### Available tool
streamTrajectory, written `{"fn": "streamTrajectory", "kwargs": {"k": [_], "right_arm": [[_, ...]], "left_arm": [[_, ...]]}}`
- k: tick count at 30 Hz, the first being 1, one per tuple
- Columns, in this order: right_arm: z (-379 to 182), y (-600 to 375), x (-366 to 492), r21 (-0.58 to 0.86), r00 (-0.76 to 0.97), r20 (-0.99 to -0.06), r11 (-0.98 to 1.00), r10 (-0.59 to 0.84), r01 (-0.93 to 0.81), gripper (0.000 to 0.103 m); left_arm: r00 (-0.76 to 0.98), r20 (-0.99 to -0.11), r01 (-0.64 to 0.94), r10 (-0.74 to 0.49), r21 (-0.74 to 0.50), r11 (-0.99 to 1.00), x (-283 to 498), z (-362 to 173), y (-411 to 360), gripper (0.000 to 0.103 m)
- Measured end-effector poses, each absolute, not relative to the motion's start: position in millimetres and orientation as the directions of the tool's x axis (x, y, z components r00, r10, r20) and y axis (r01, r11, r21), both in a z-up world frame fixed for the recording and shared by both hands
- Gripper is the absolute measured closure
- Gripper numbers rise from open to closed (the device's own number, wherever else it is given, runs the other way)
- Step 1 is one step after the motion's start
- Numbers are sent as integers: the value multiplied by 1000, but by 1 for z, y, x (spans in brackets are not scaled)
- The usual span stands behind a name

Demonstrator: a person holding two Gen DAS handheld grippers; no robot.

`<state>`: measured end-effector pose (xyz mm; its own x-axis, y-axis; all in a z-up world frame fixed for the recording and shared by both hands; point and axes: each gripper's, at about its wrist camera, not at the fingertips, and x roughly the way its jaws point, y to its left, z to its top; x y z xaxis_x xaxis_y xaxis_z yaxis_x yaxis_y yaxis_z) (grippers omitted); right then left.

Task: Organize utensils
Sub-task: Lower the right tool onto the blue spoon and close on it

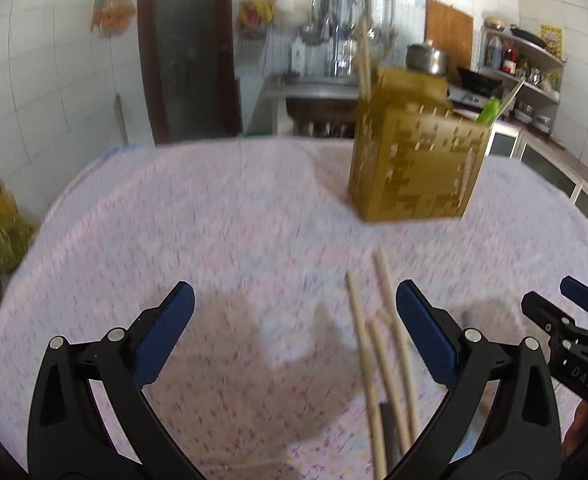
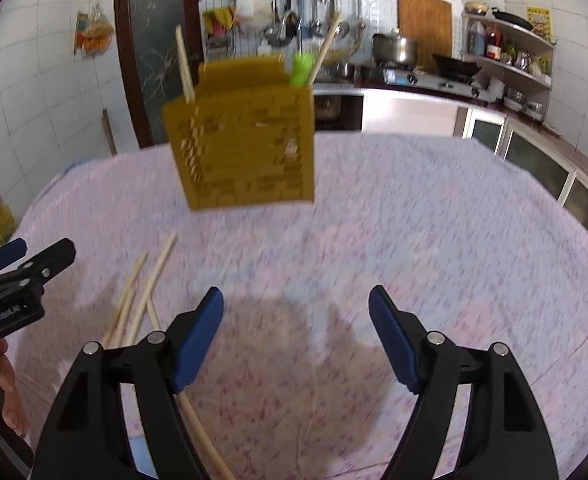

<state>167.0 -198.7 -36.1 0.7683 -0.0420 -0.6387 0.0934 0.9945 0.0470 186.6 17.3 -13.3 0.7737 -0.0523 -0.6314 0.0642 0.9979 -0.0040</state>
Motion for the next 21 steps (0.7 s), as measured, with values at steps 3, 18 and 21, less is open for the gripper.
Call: {"fn": "streamTrajectory", "kwargs": {"k": [3,18,21], "right_arm": [[-49,-192,172,49,725,-688,994,-36,95,29],[-67,-146,201,33,621,-784,995,-29,89,72],[-67,-143,200,42,627,-779,997,-7,63,87]], "left_arm": [[740,-671,55,-38,4,998,192,-30,18,5],[690,-724,5,-3,1,1000,214,-52,30,5],[680,-733,8,-15,-13,1000,216,-54,30,5]]}}
